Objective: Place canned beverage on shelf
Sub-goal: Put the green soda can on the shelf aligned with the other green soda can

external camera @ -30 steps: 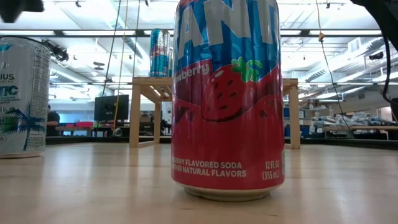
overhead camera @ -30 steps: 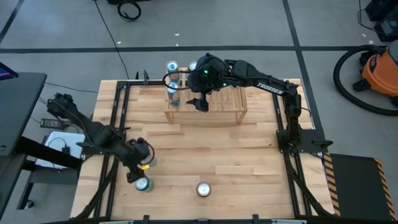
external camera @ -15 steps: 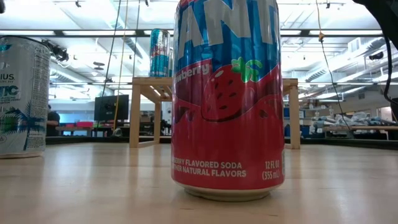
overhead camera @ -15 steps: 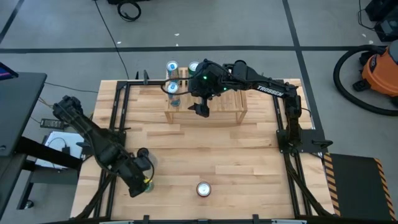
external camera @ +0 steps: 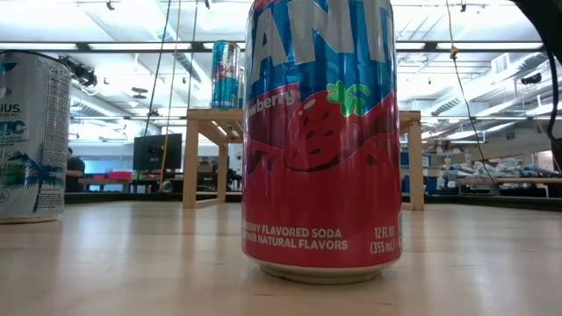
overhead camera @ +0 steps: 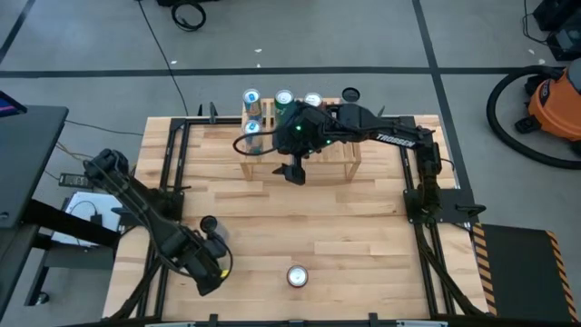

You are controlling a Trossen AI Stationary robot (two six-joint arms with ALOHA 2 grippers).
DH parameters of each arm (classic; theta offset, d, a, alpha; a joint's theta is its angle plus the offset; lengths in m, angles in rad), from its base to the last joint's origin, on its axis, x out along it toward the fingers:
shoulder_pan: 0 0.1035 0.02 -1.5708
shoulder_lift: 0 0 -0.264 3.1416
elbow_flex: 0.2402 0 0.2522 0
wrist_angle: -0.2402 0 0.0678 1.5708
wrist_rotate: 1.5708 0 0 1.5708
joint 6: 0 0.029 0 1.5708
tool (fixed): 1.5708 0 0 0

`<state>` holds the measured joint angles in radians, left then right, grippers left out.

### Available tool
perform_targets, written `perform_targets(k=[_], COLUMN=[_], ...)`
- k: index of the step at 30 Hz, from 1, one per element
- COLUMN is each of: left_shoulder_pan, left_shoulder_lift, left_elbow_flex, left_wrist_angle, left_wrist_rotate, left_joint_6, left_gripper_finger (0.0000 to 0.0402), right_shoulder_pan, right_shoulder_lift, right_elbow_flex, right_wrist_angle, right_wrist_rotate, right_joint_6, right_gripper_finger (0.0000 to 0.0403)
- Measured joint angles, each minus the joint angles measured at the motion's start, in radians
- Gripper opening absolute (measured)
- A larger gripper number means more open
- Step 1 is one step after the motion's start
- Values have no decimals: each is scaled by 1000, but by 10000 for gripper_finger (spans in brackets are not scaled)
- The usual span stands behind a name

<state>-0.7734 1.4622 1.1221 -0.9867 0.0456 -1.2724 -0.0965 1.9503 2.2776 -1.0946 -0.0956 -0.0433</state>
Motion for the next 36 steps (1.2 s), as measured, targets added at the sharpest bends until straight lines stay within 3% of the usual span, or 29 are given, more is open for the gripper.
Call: perform_targets(k=[12, 21, 27, 36], left_shoulder_pan=[2, 9, 8, 7], left_shoulder_lift=[119, 124, 123, 122], left_elbow_flex=[0, 0, 0, 0], left_wrist_angle=[42, 42, 53, 56], left_wrist_rotate=[-5, 4, 23, 28], left_joint_6=[2, -7, -26, 39], left_gripper_finger=[400, 400, 369, 312], right_shoulder_pan=[71, 111, 127, 214], right_shoulder_lift=[0, 0, 0, 0], right_elbow_flex=[0, 0, 0, 0], right_wrist_angle=[0, 1, 1, -43], right_wrist_rotate=[0, 1, 3, 220], right_joint_6=[26, 26, 46, 96], right_gripper_finger=[378, 378, 378, 378])
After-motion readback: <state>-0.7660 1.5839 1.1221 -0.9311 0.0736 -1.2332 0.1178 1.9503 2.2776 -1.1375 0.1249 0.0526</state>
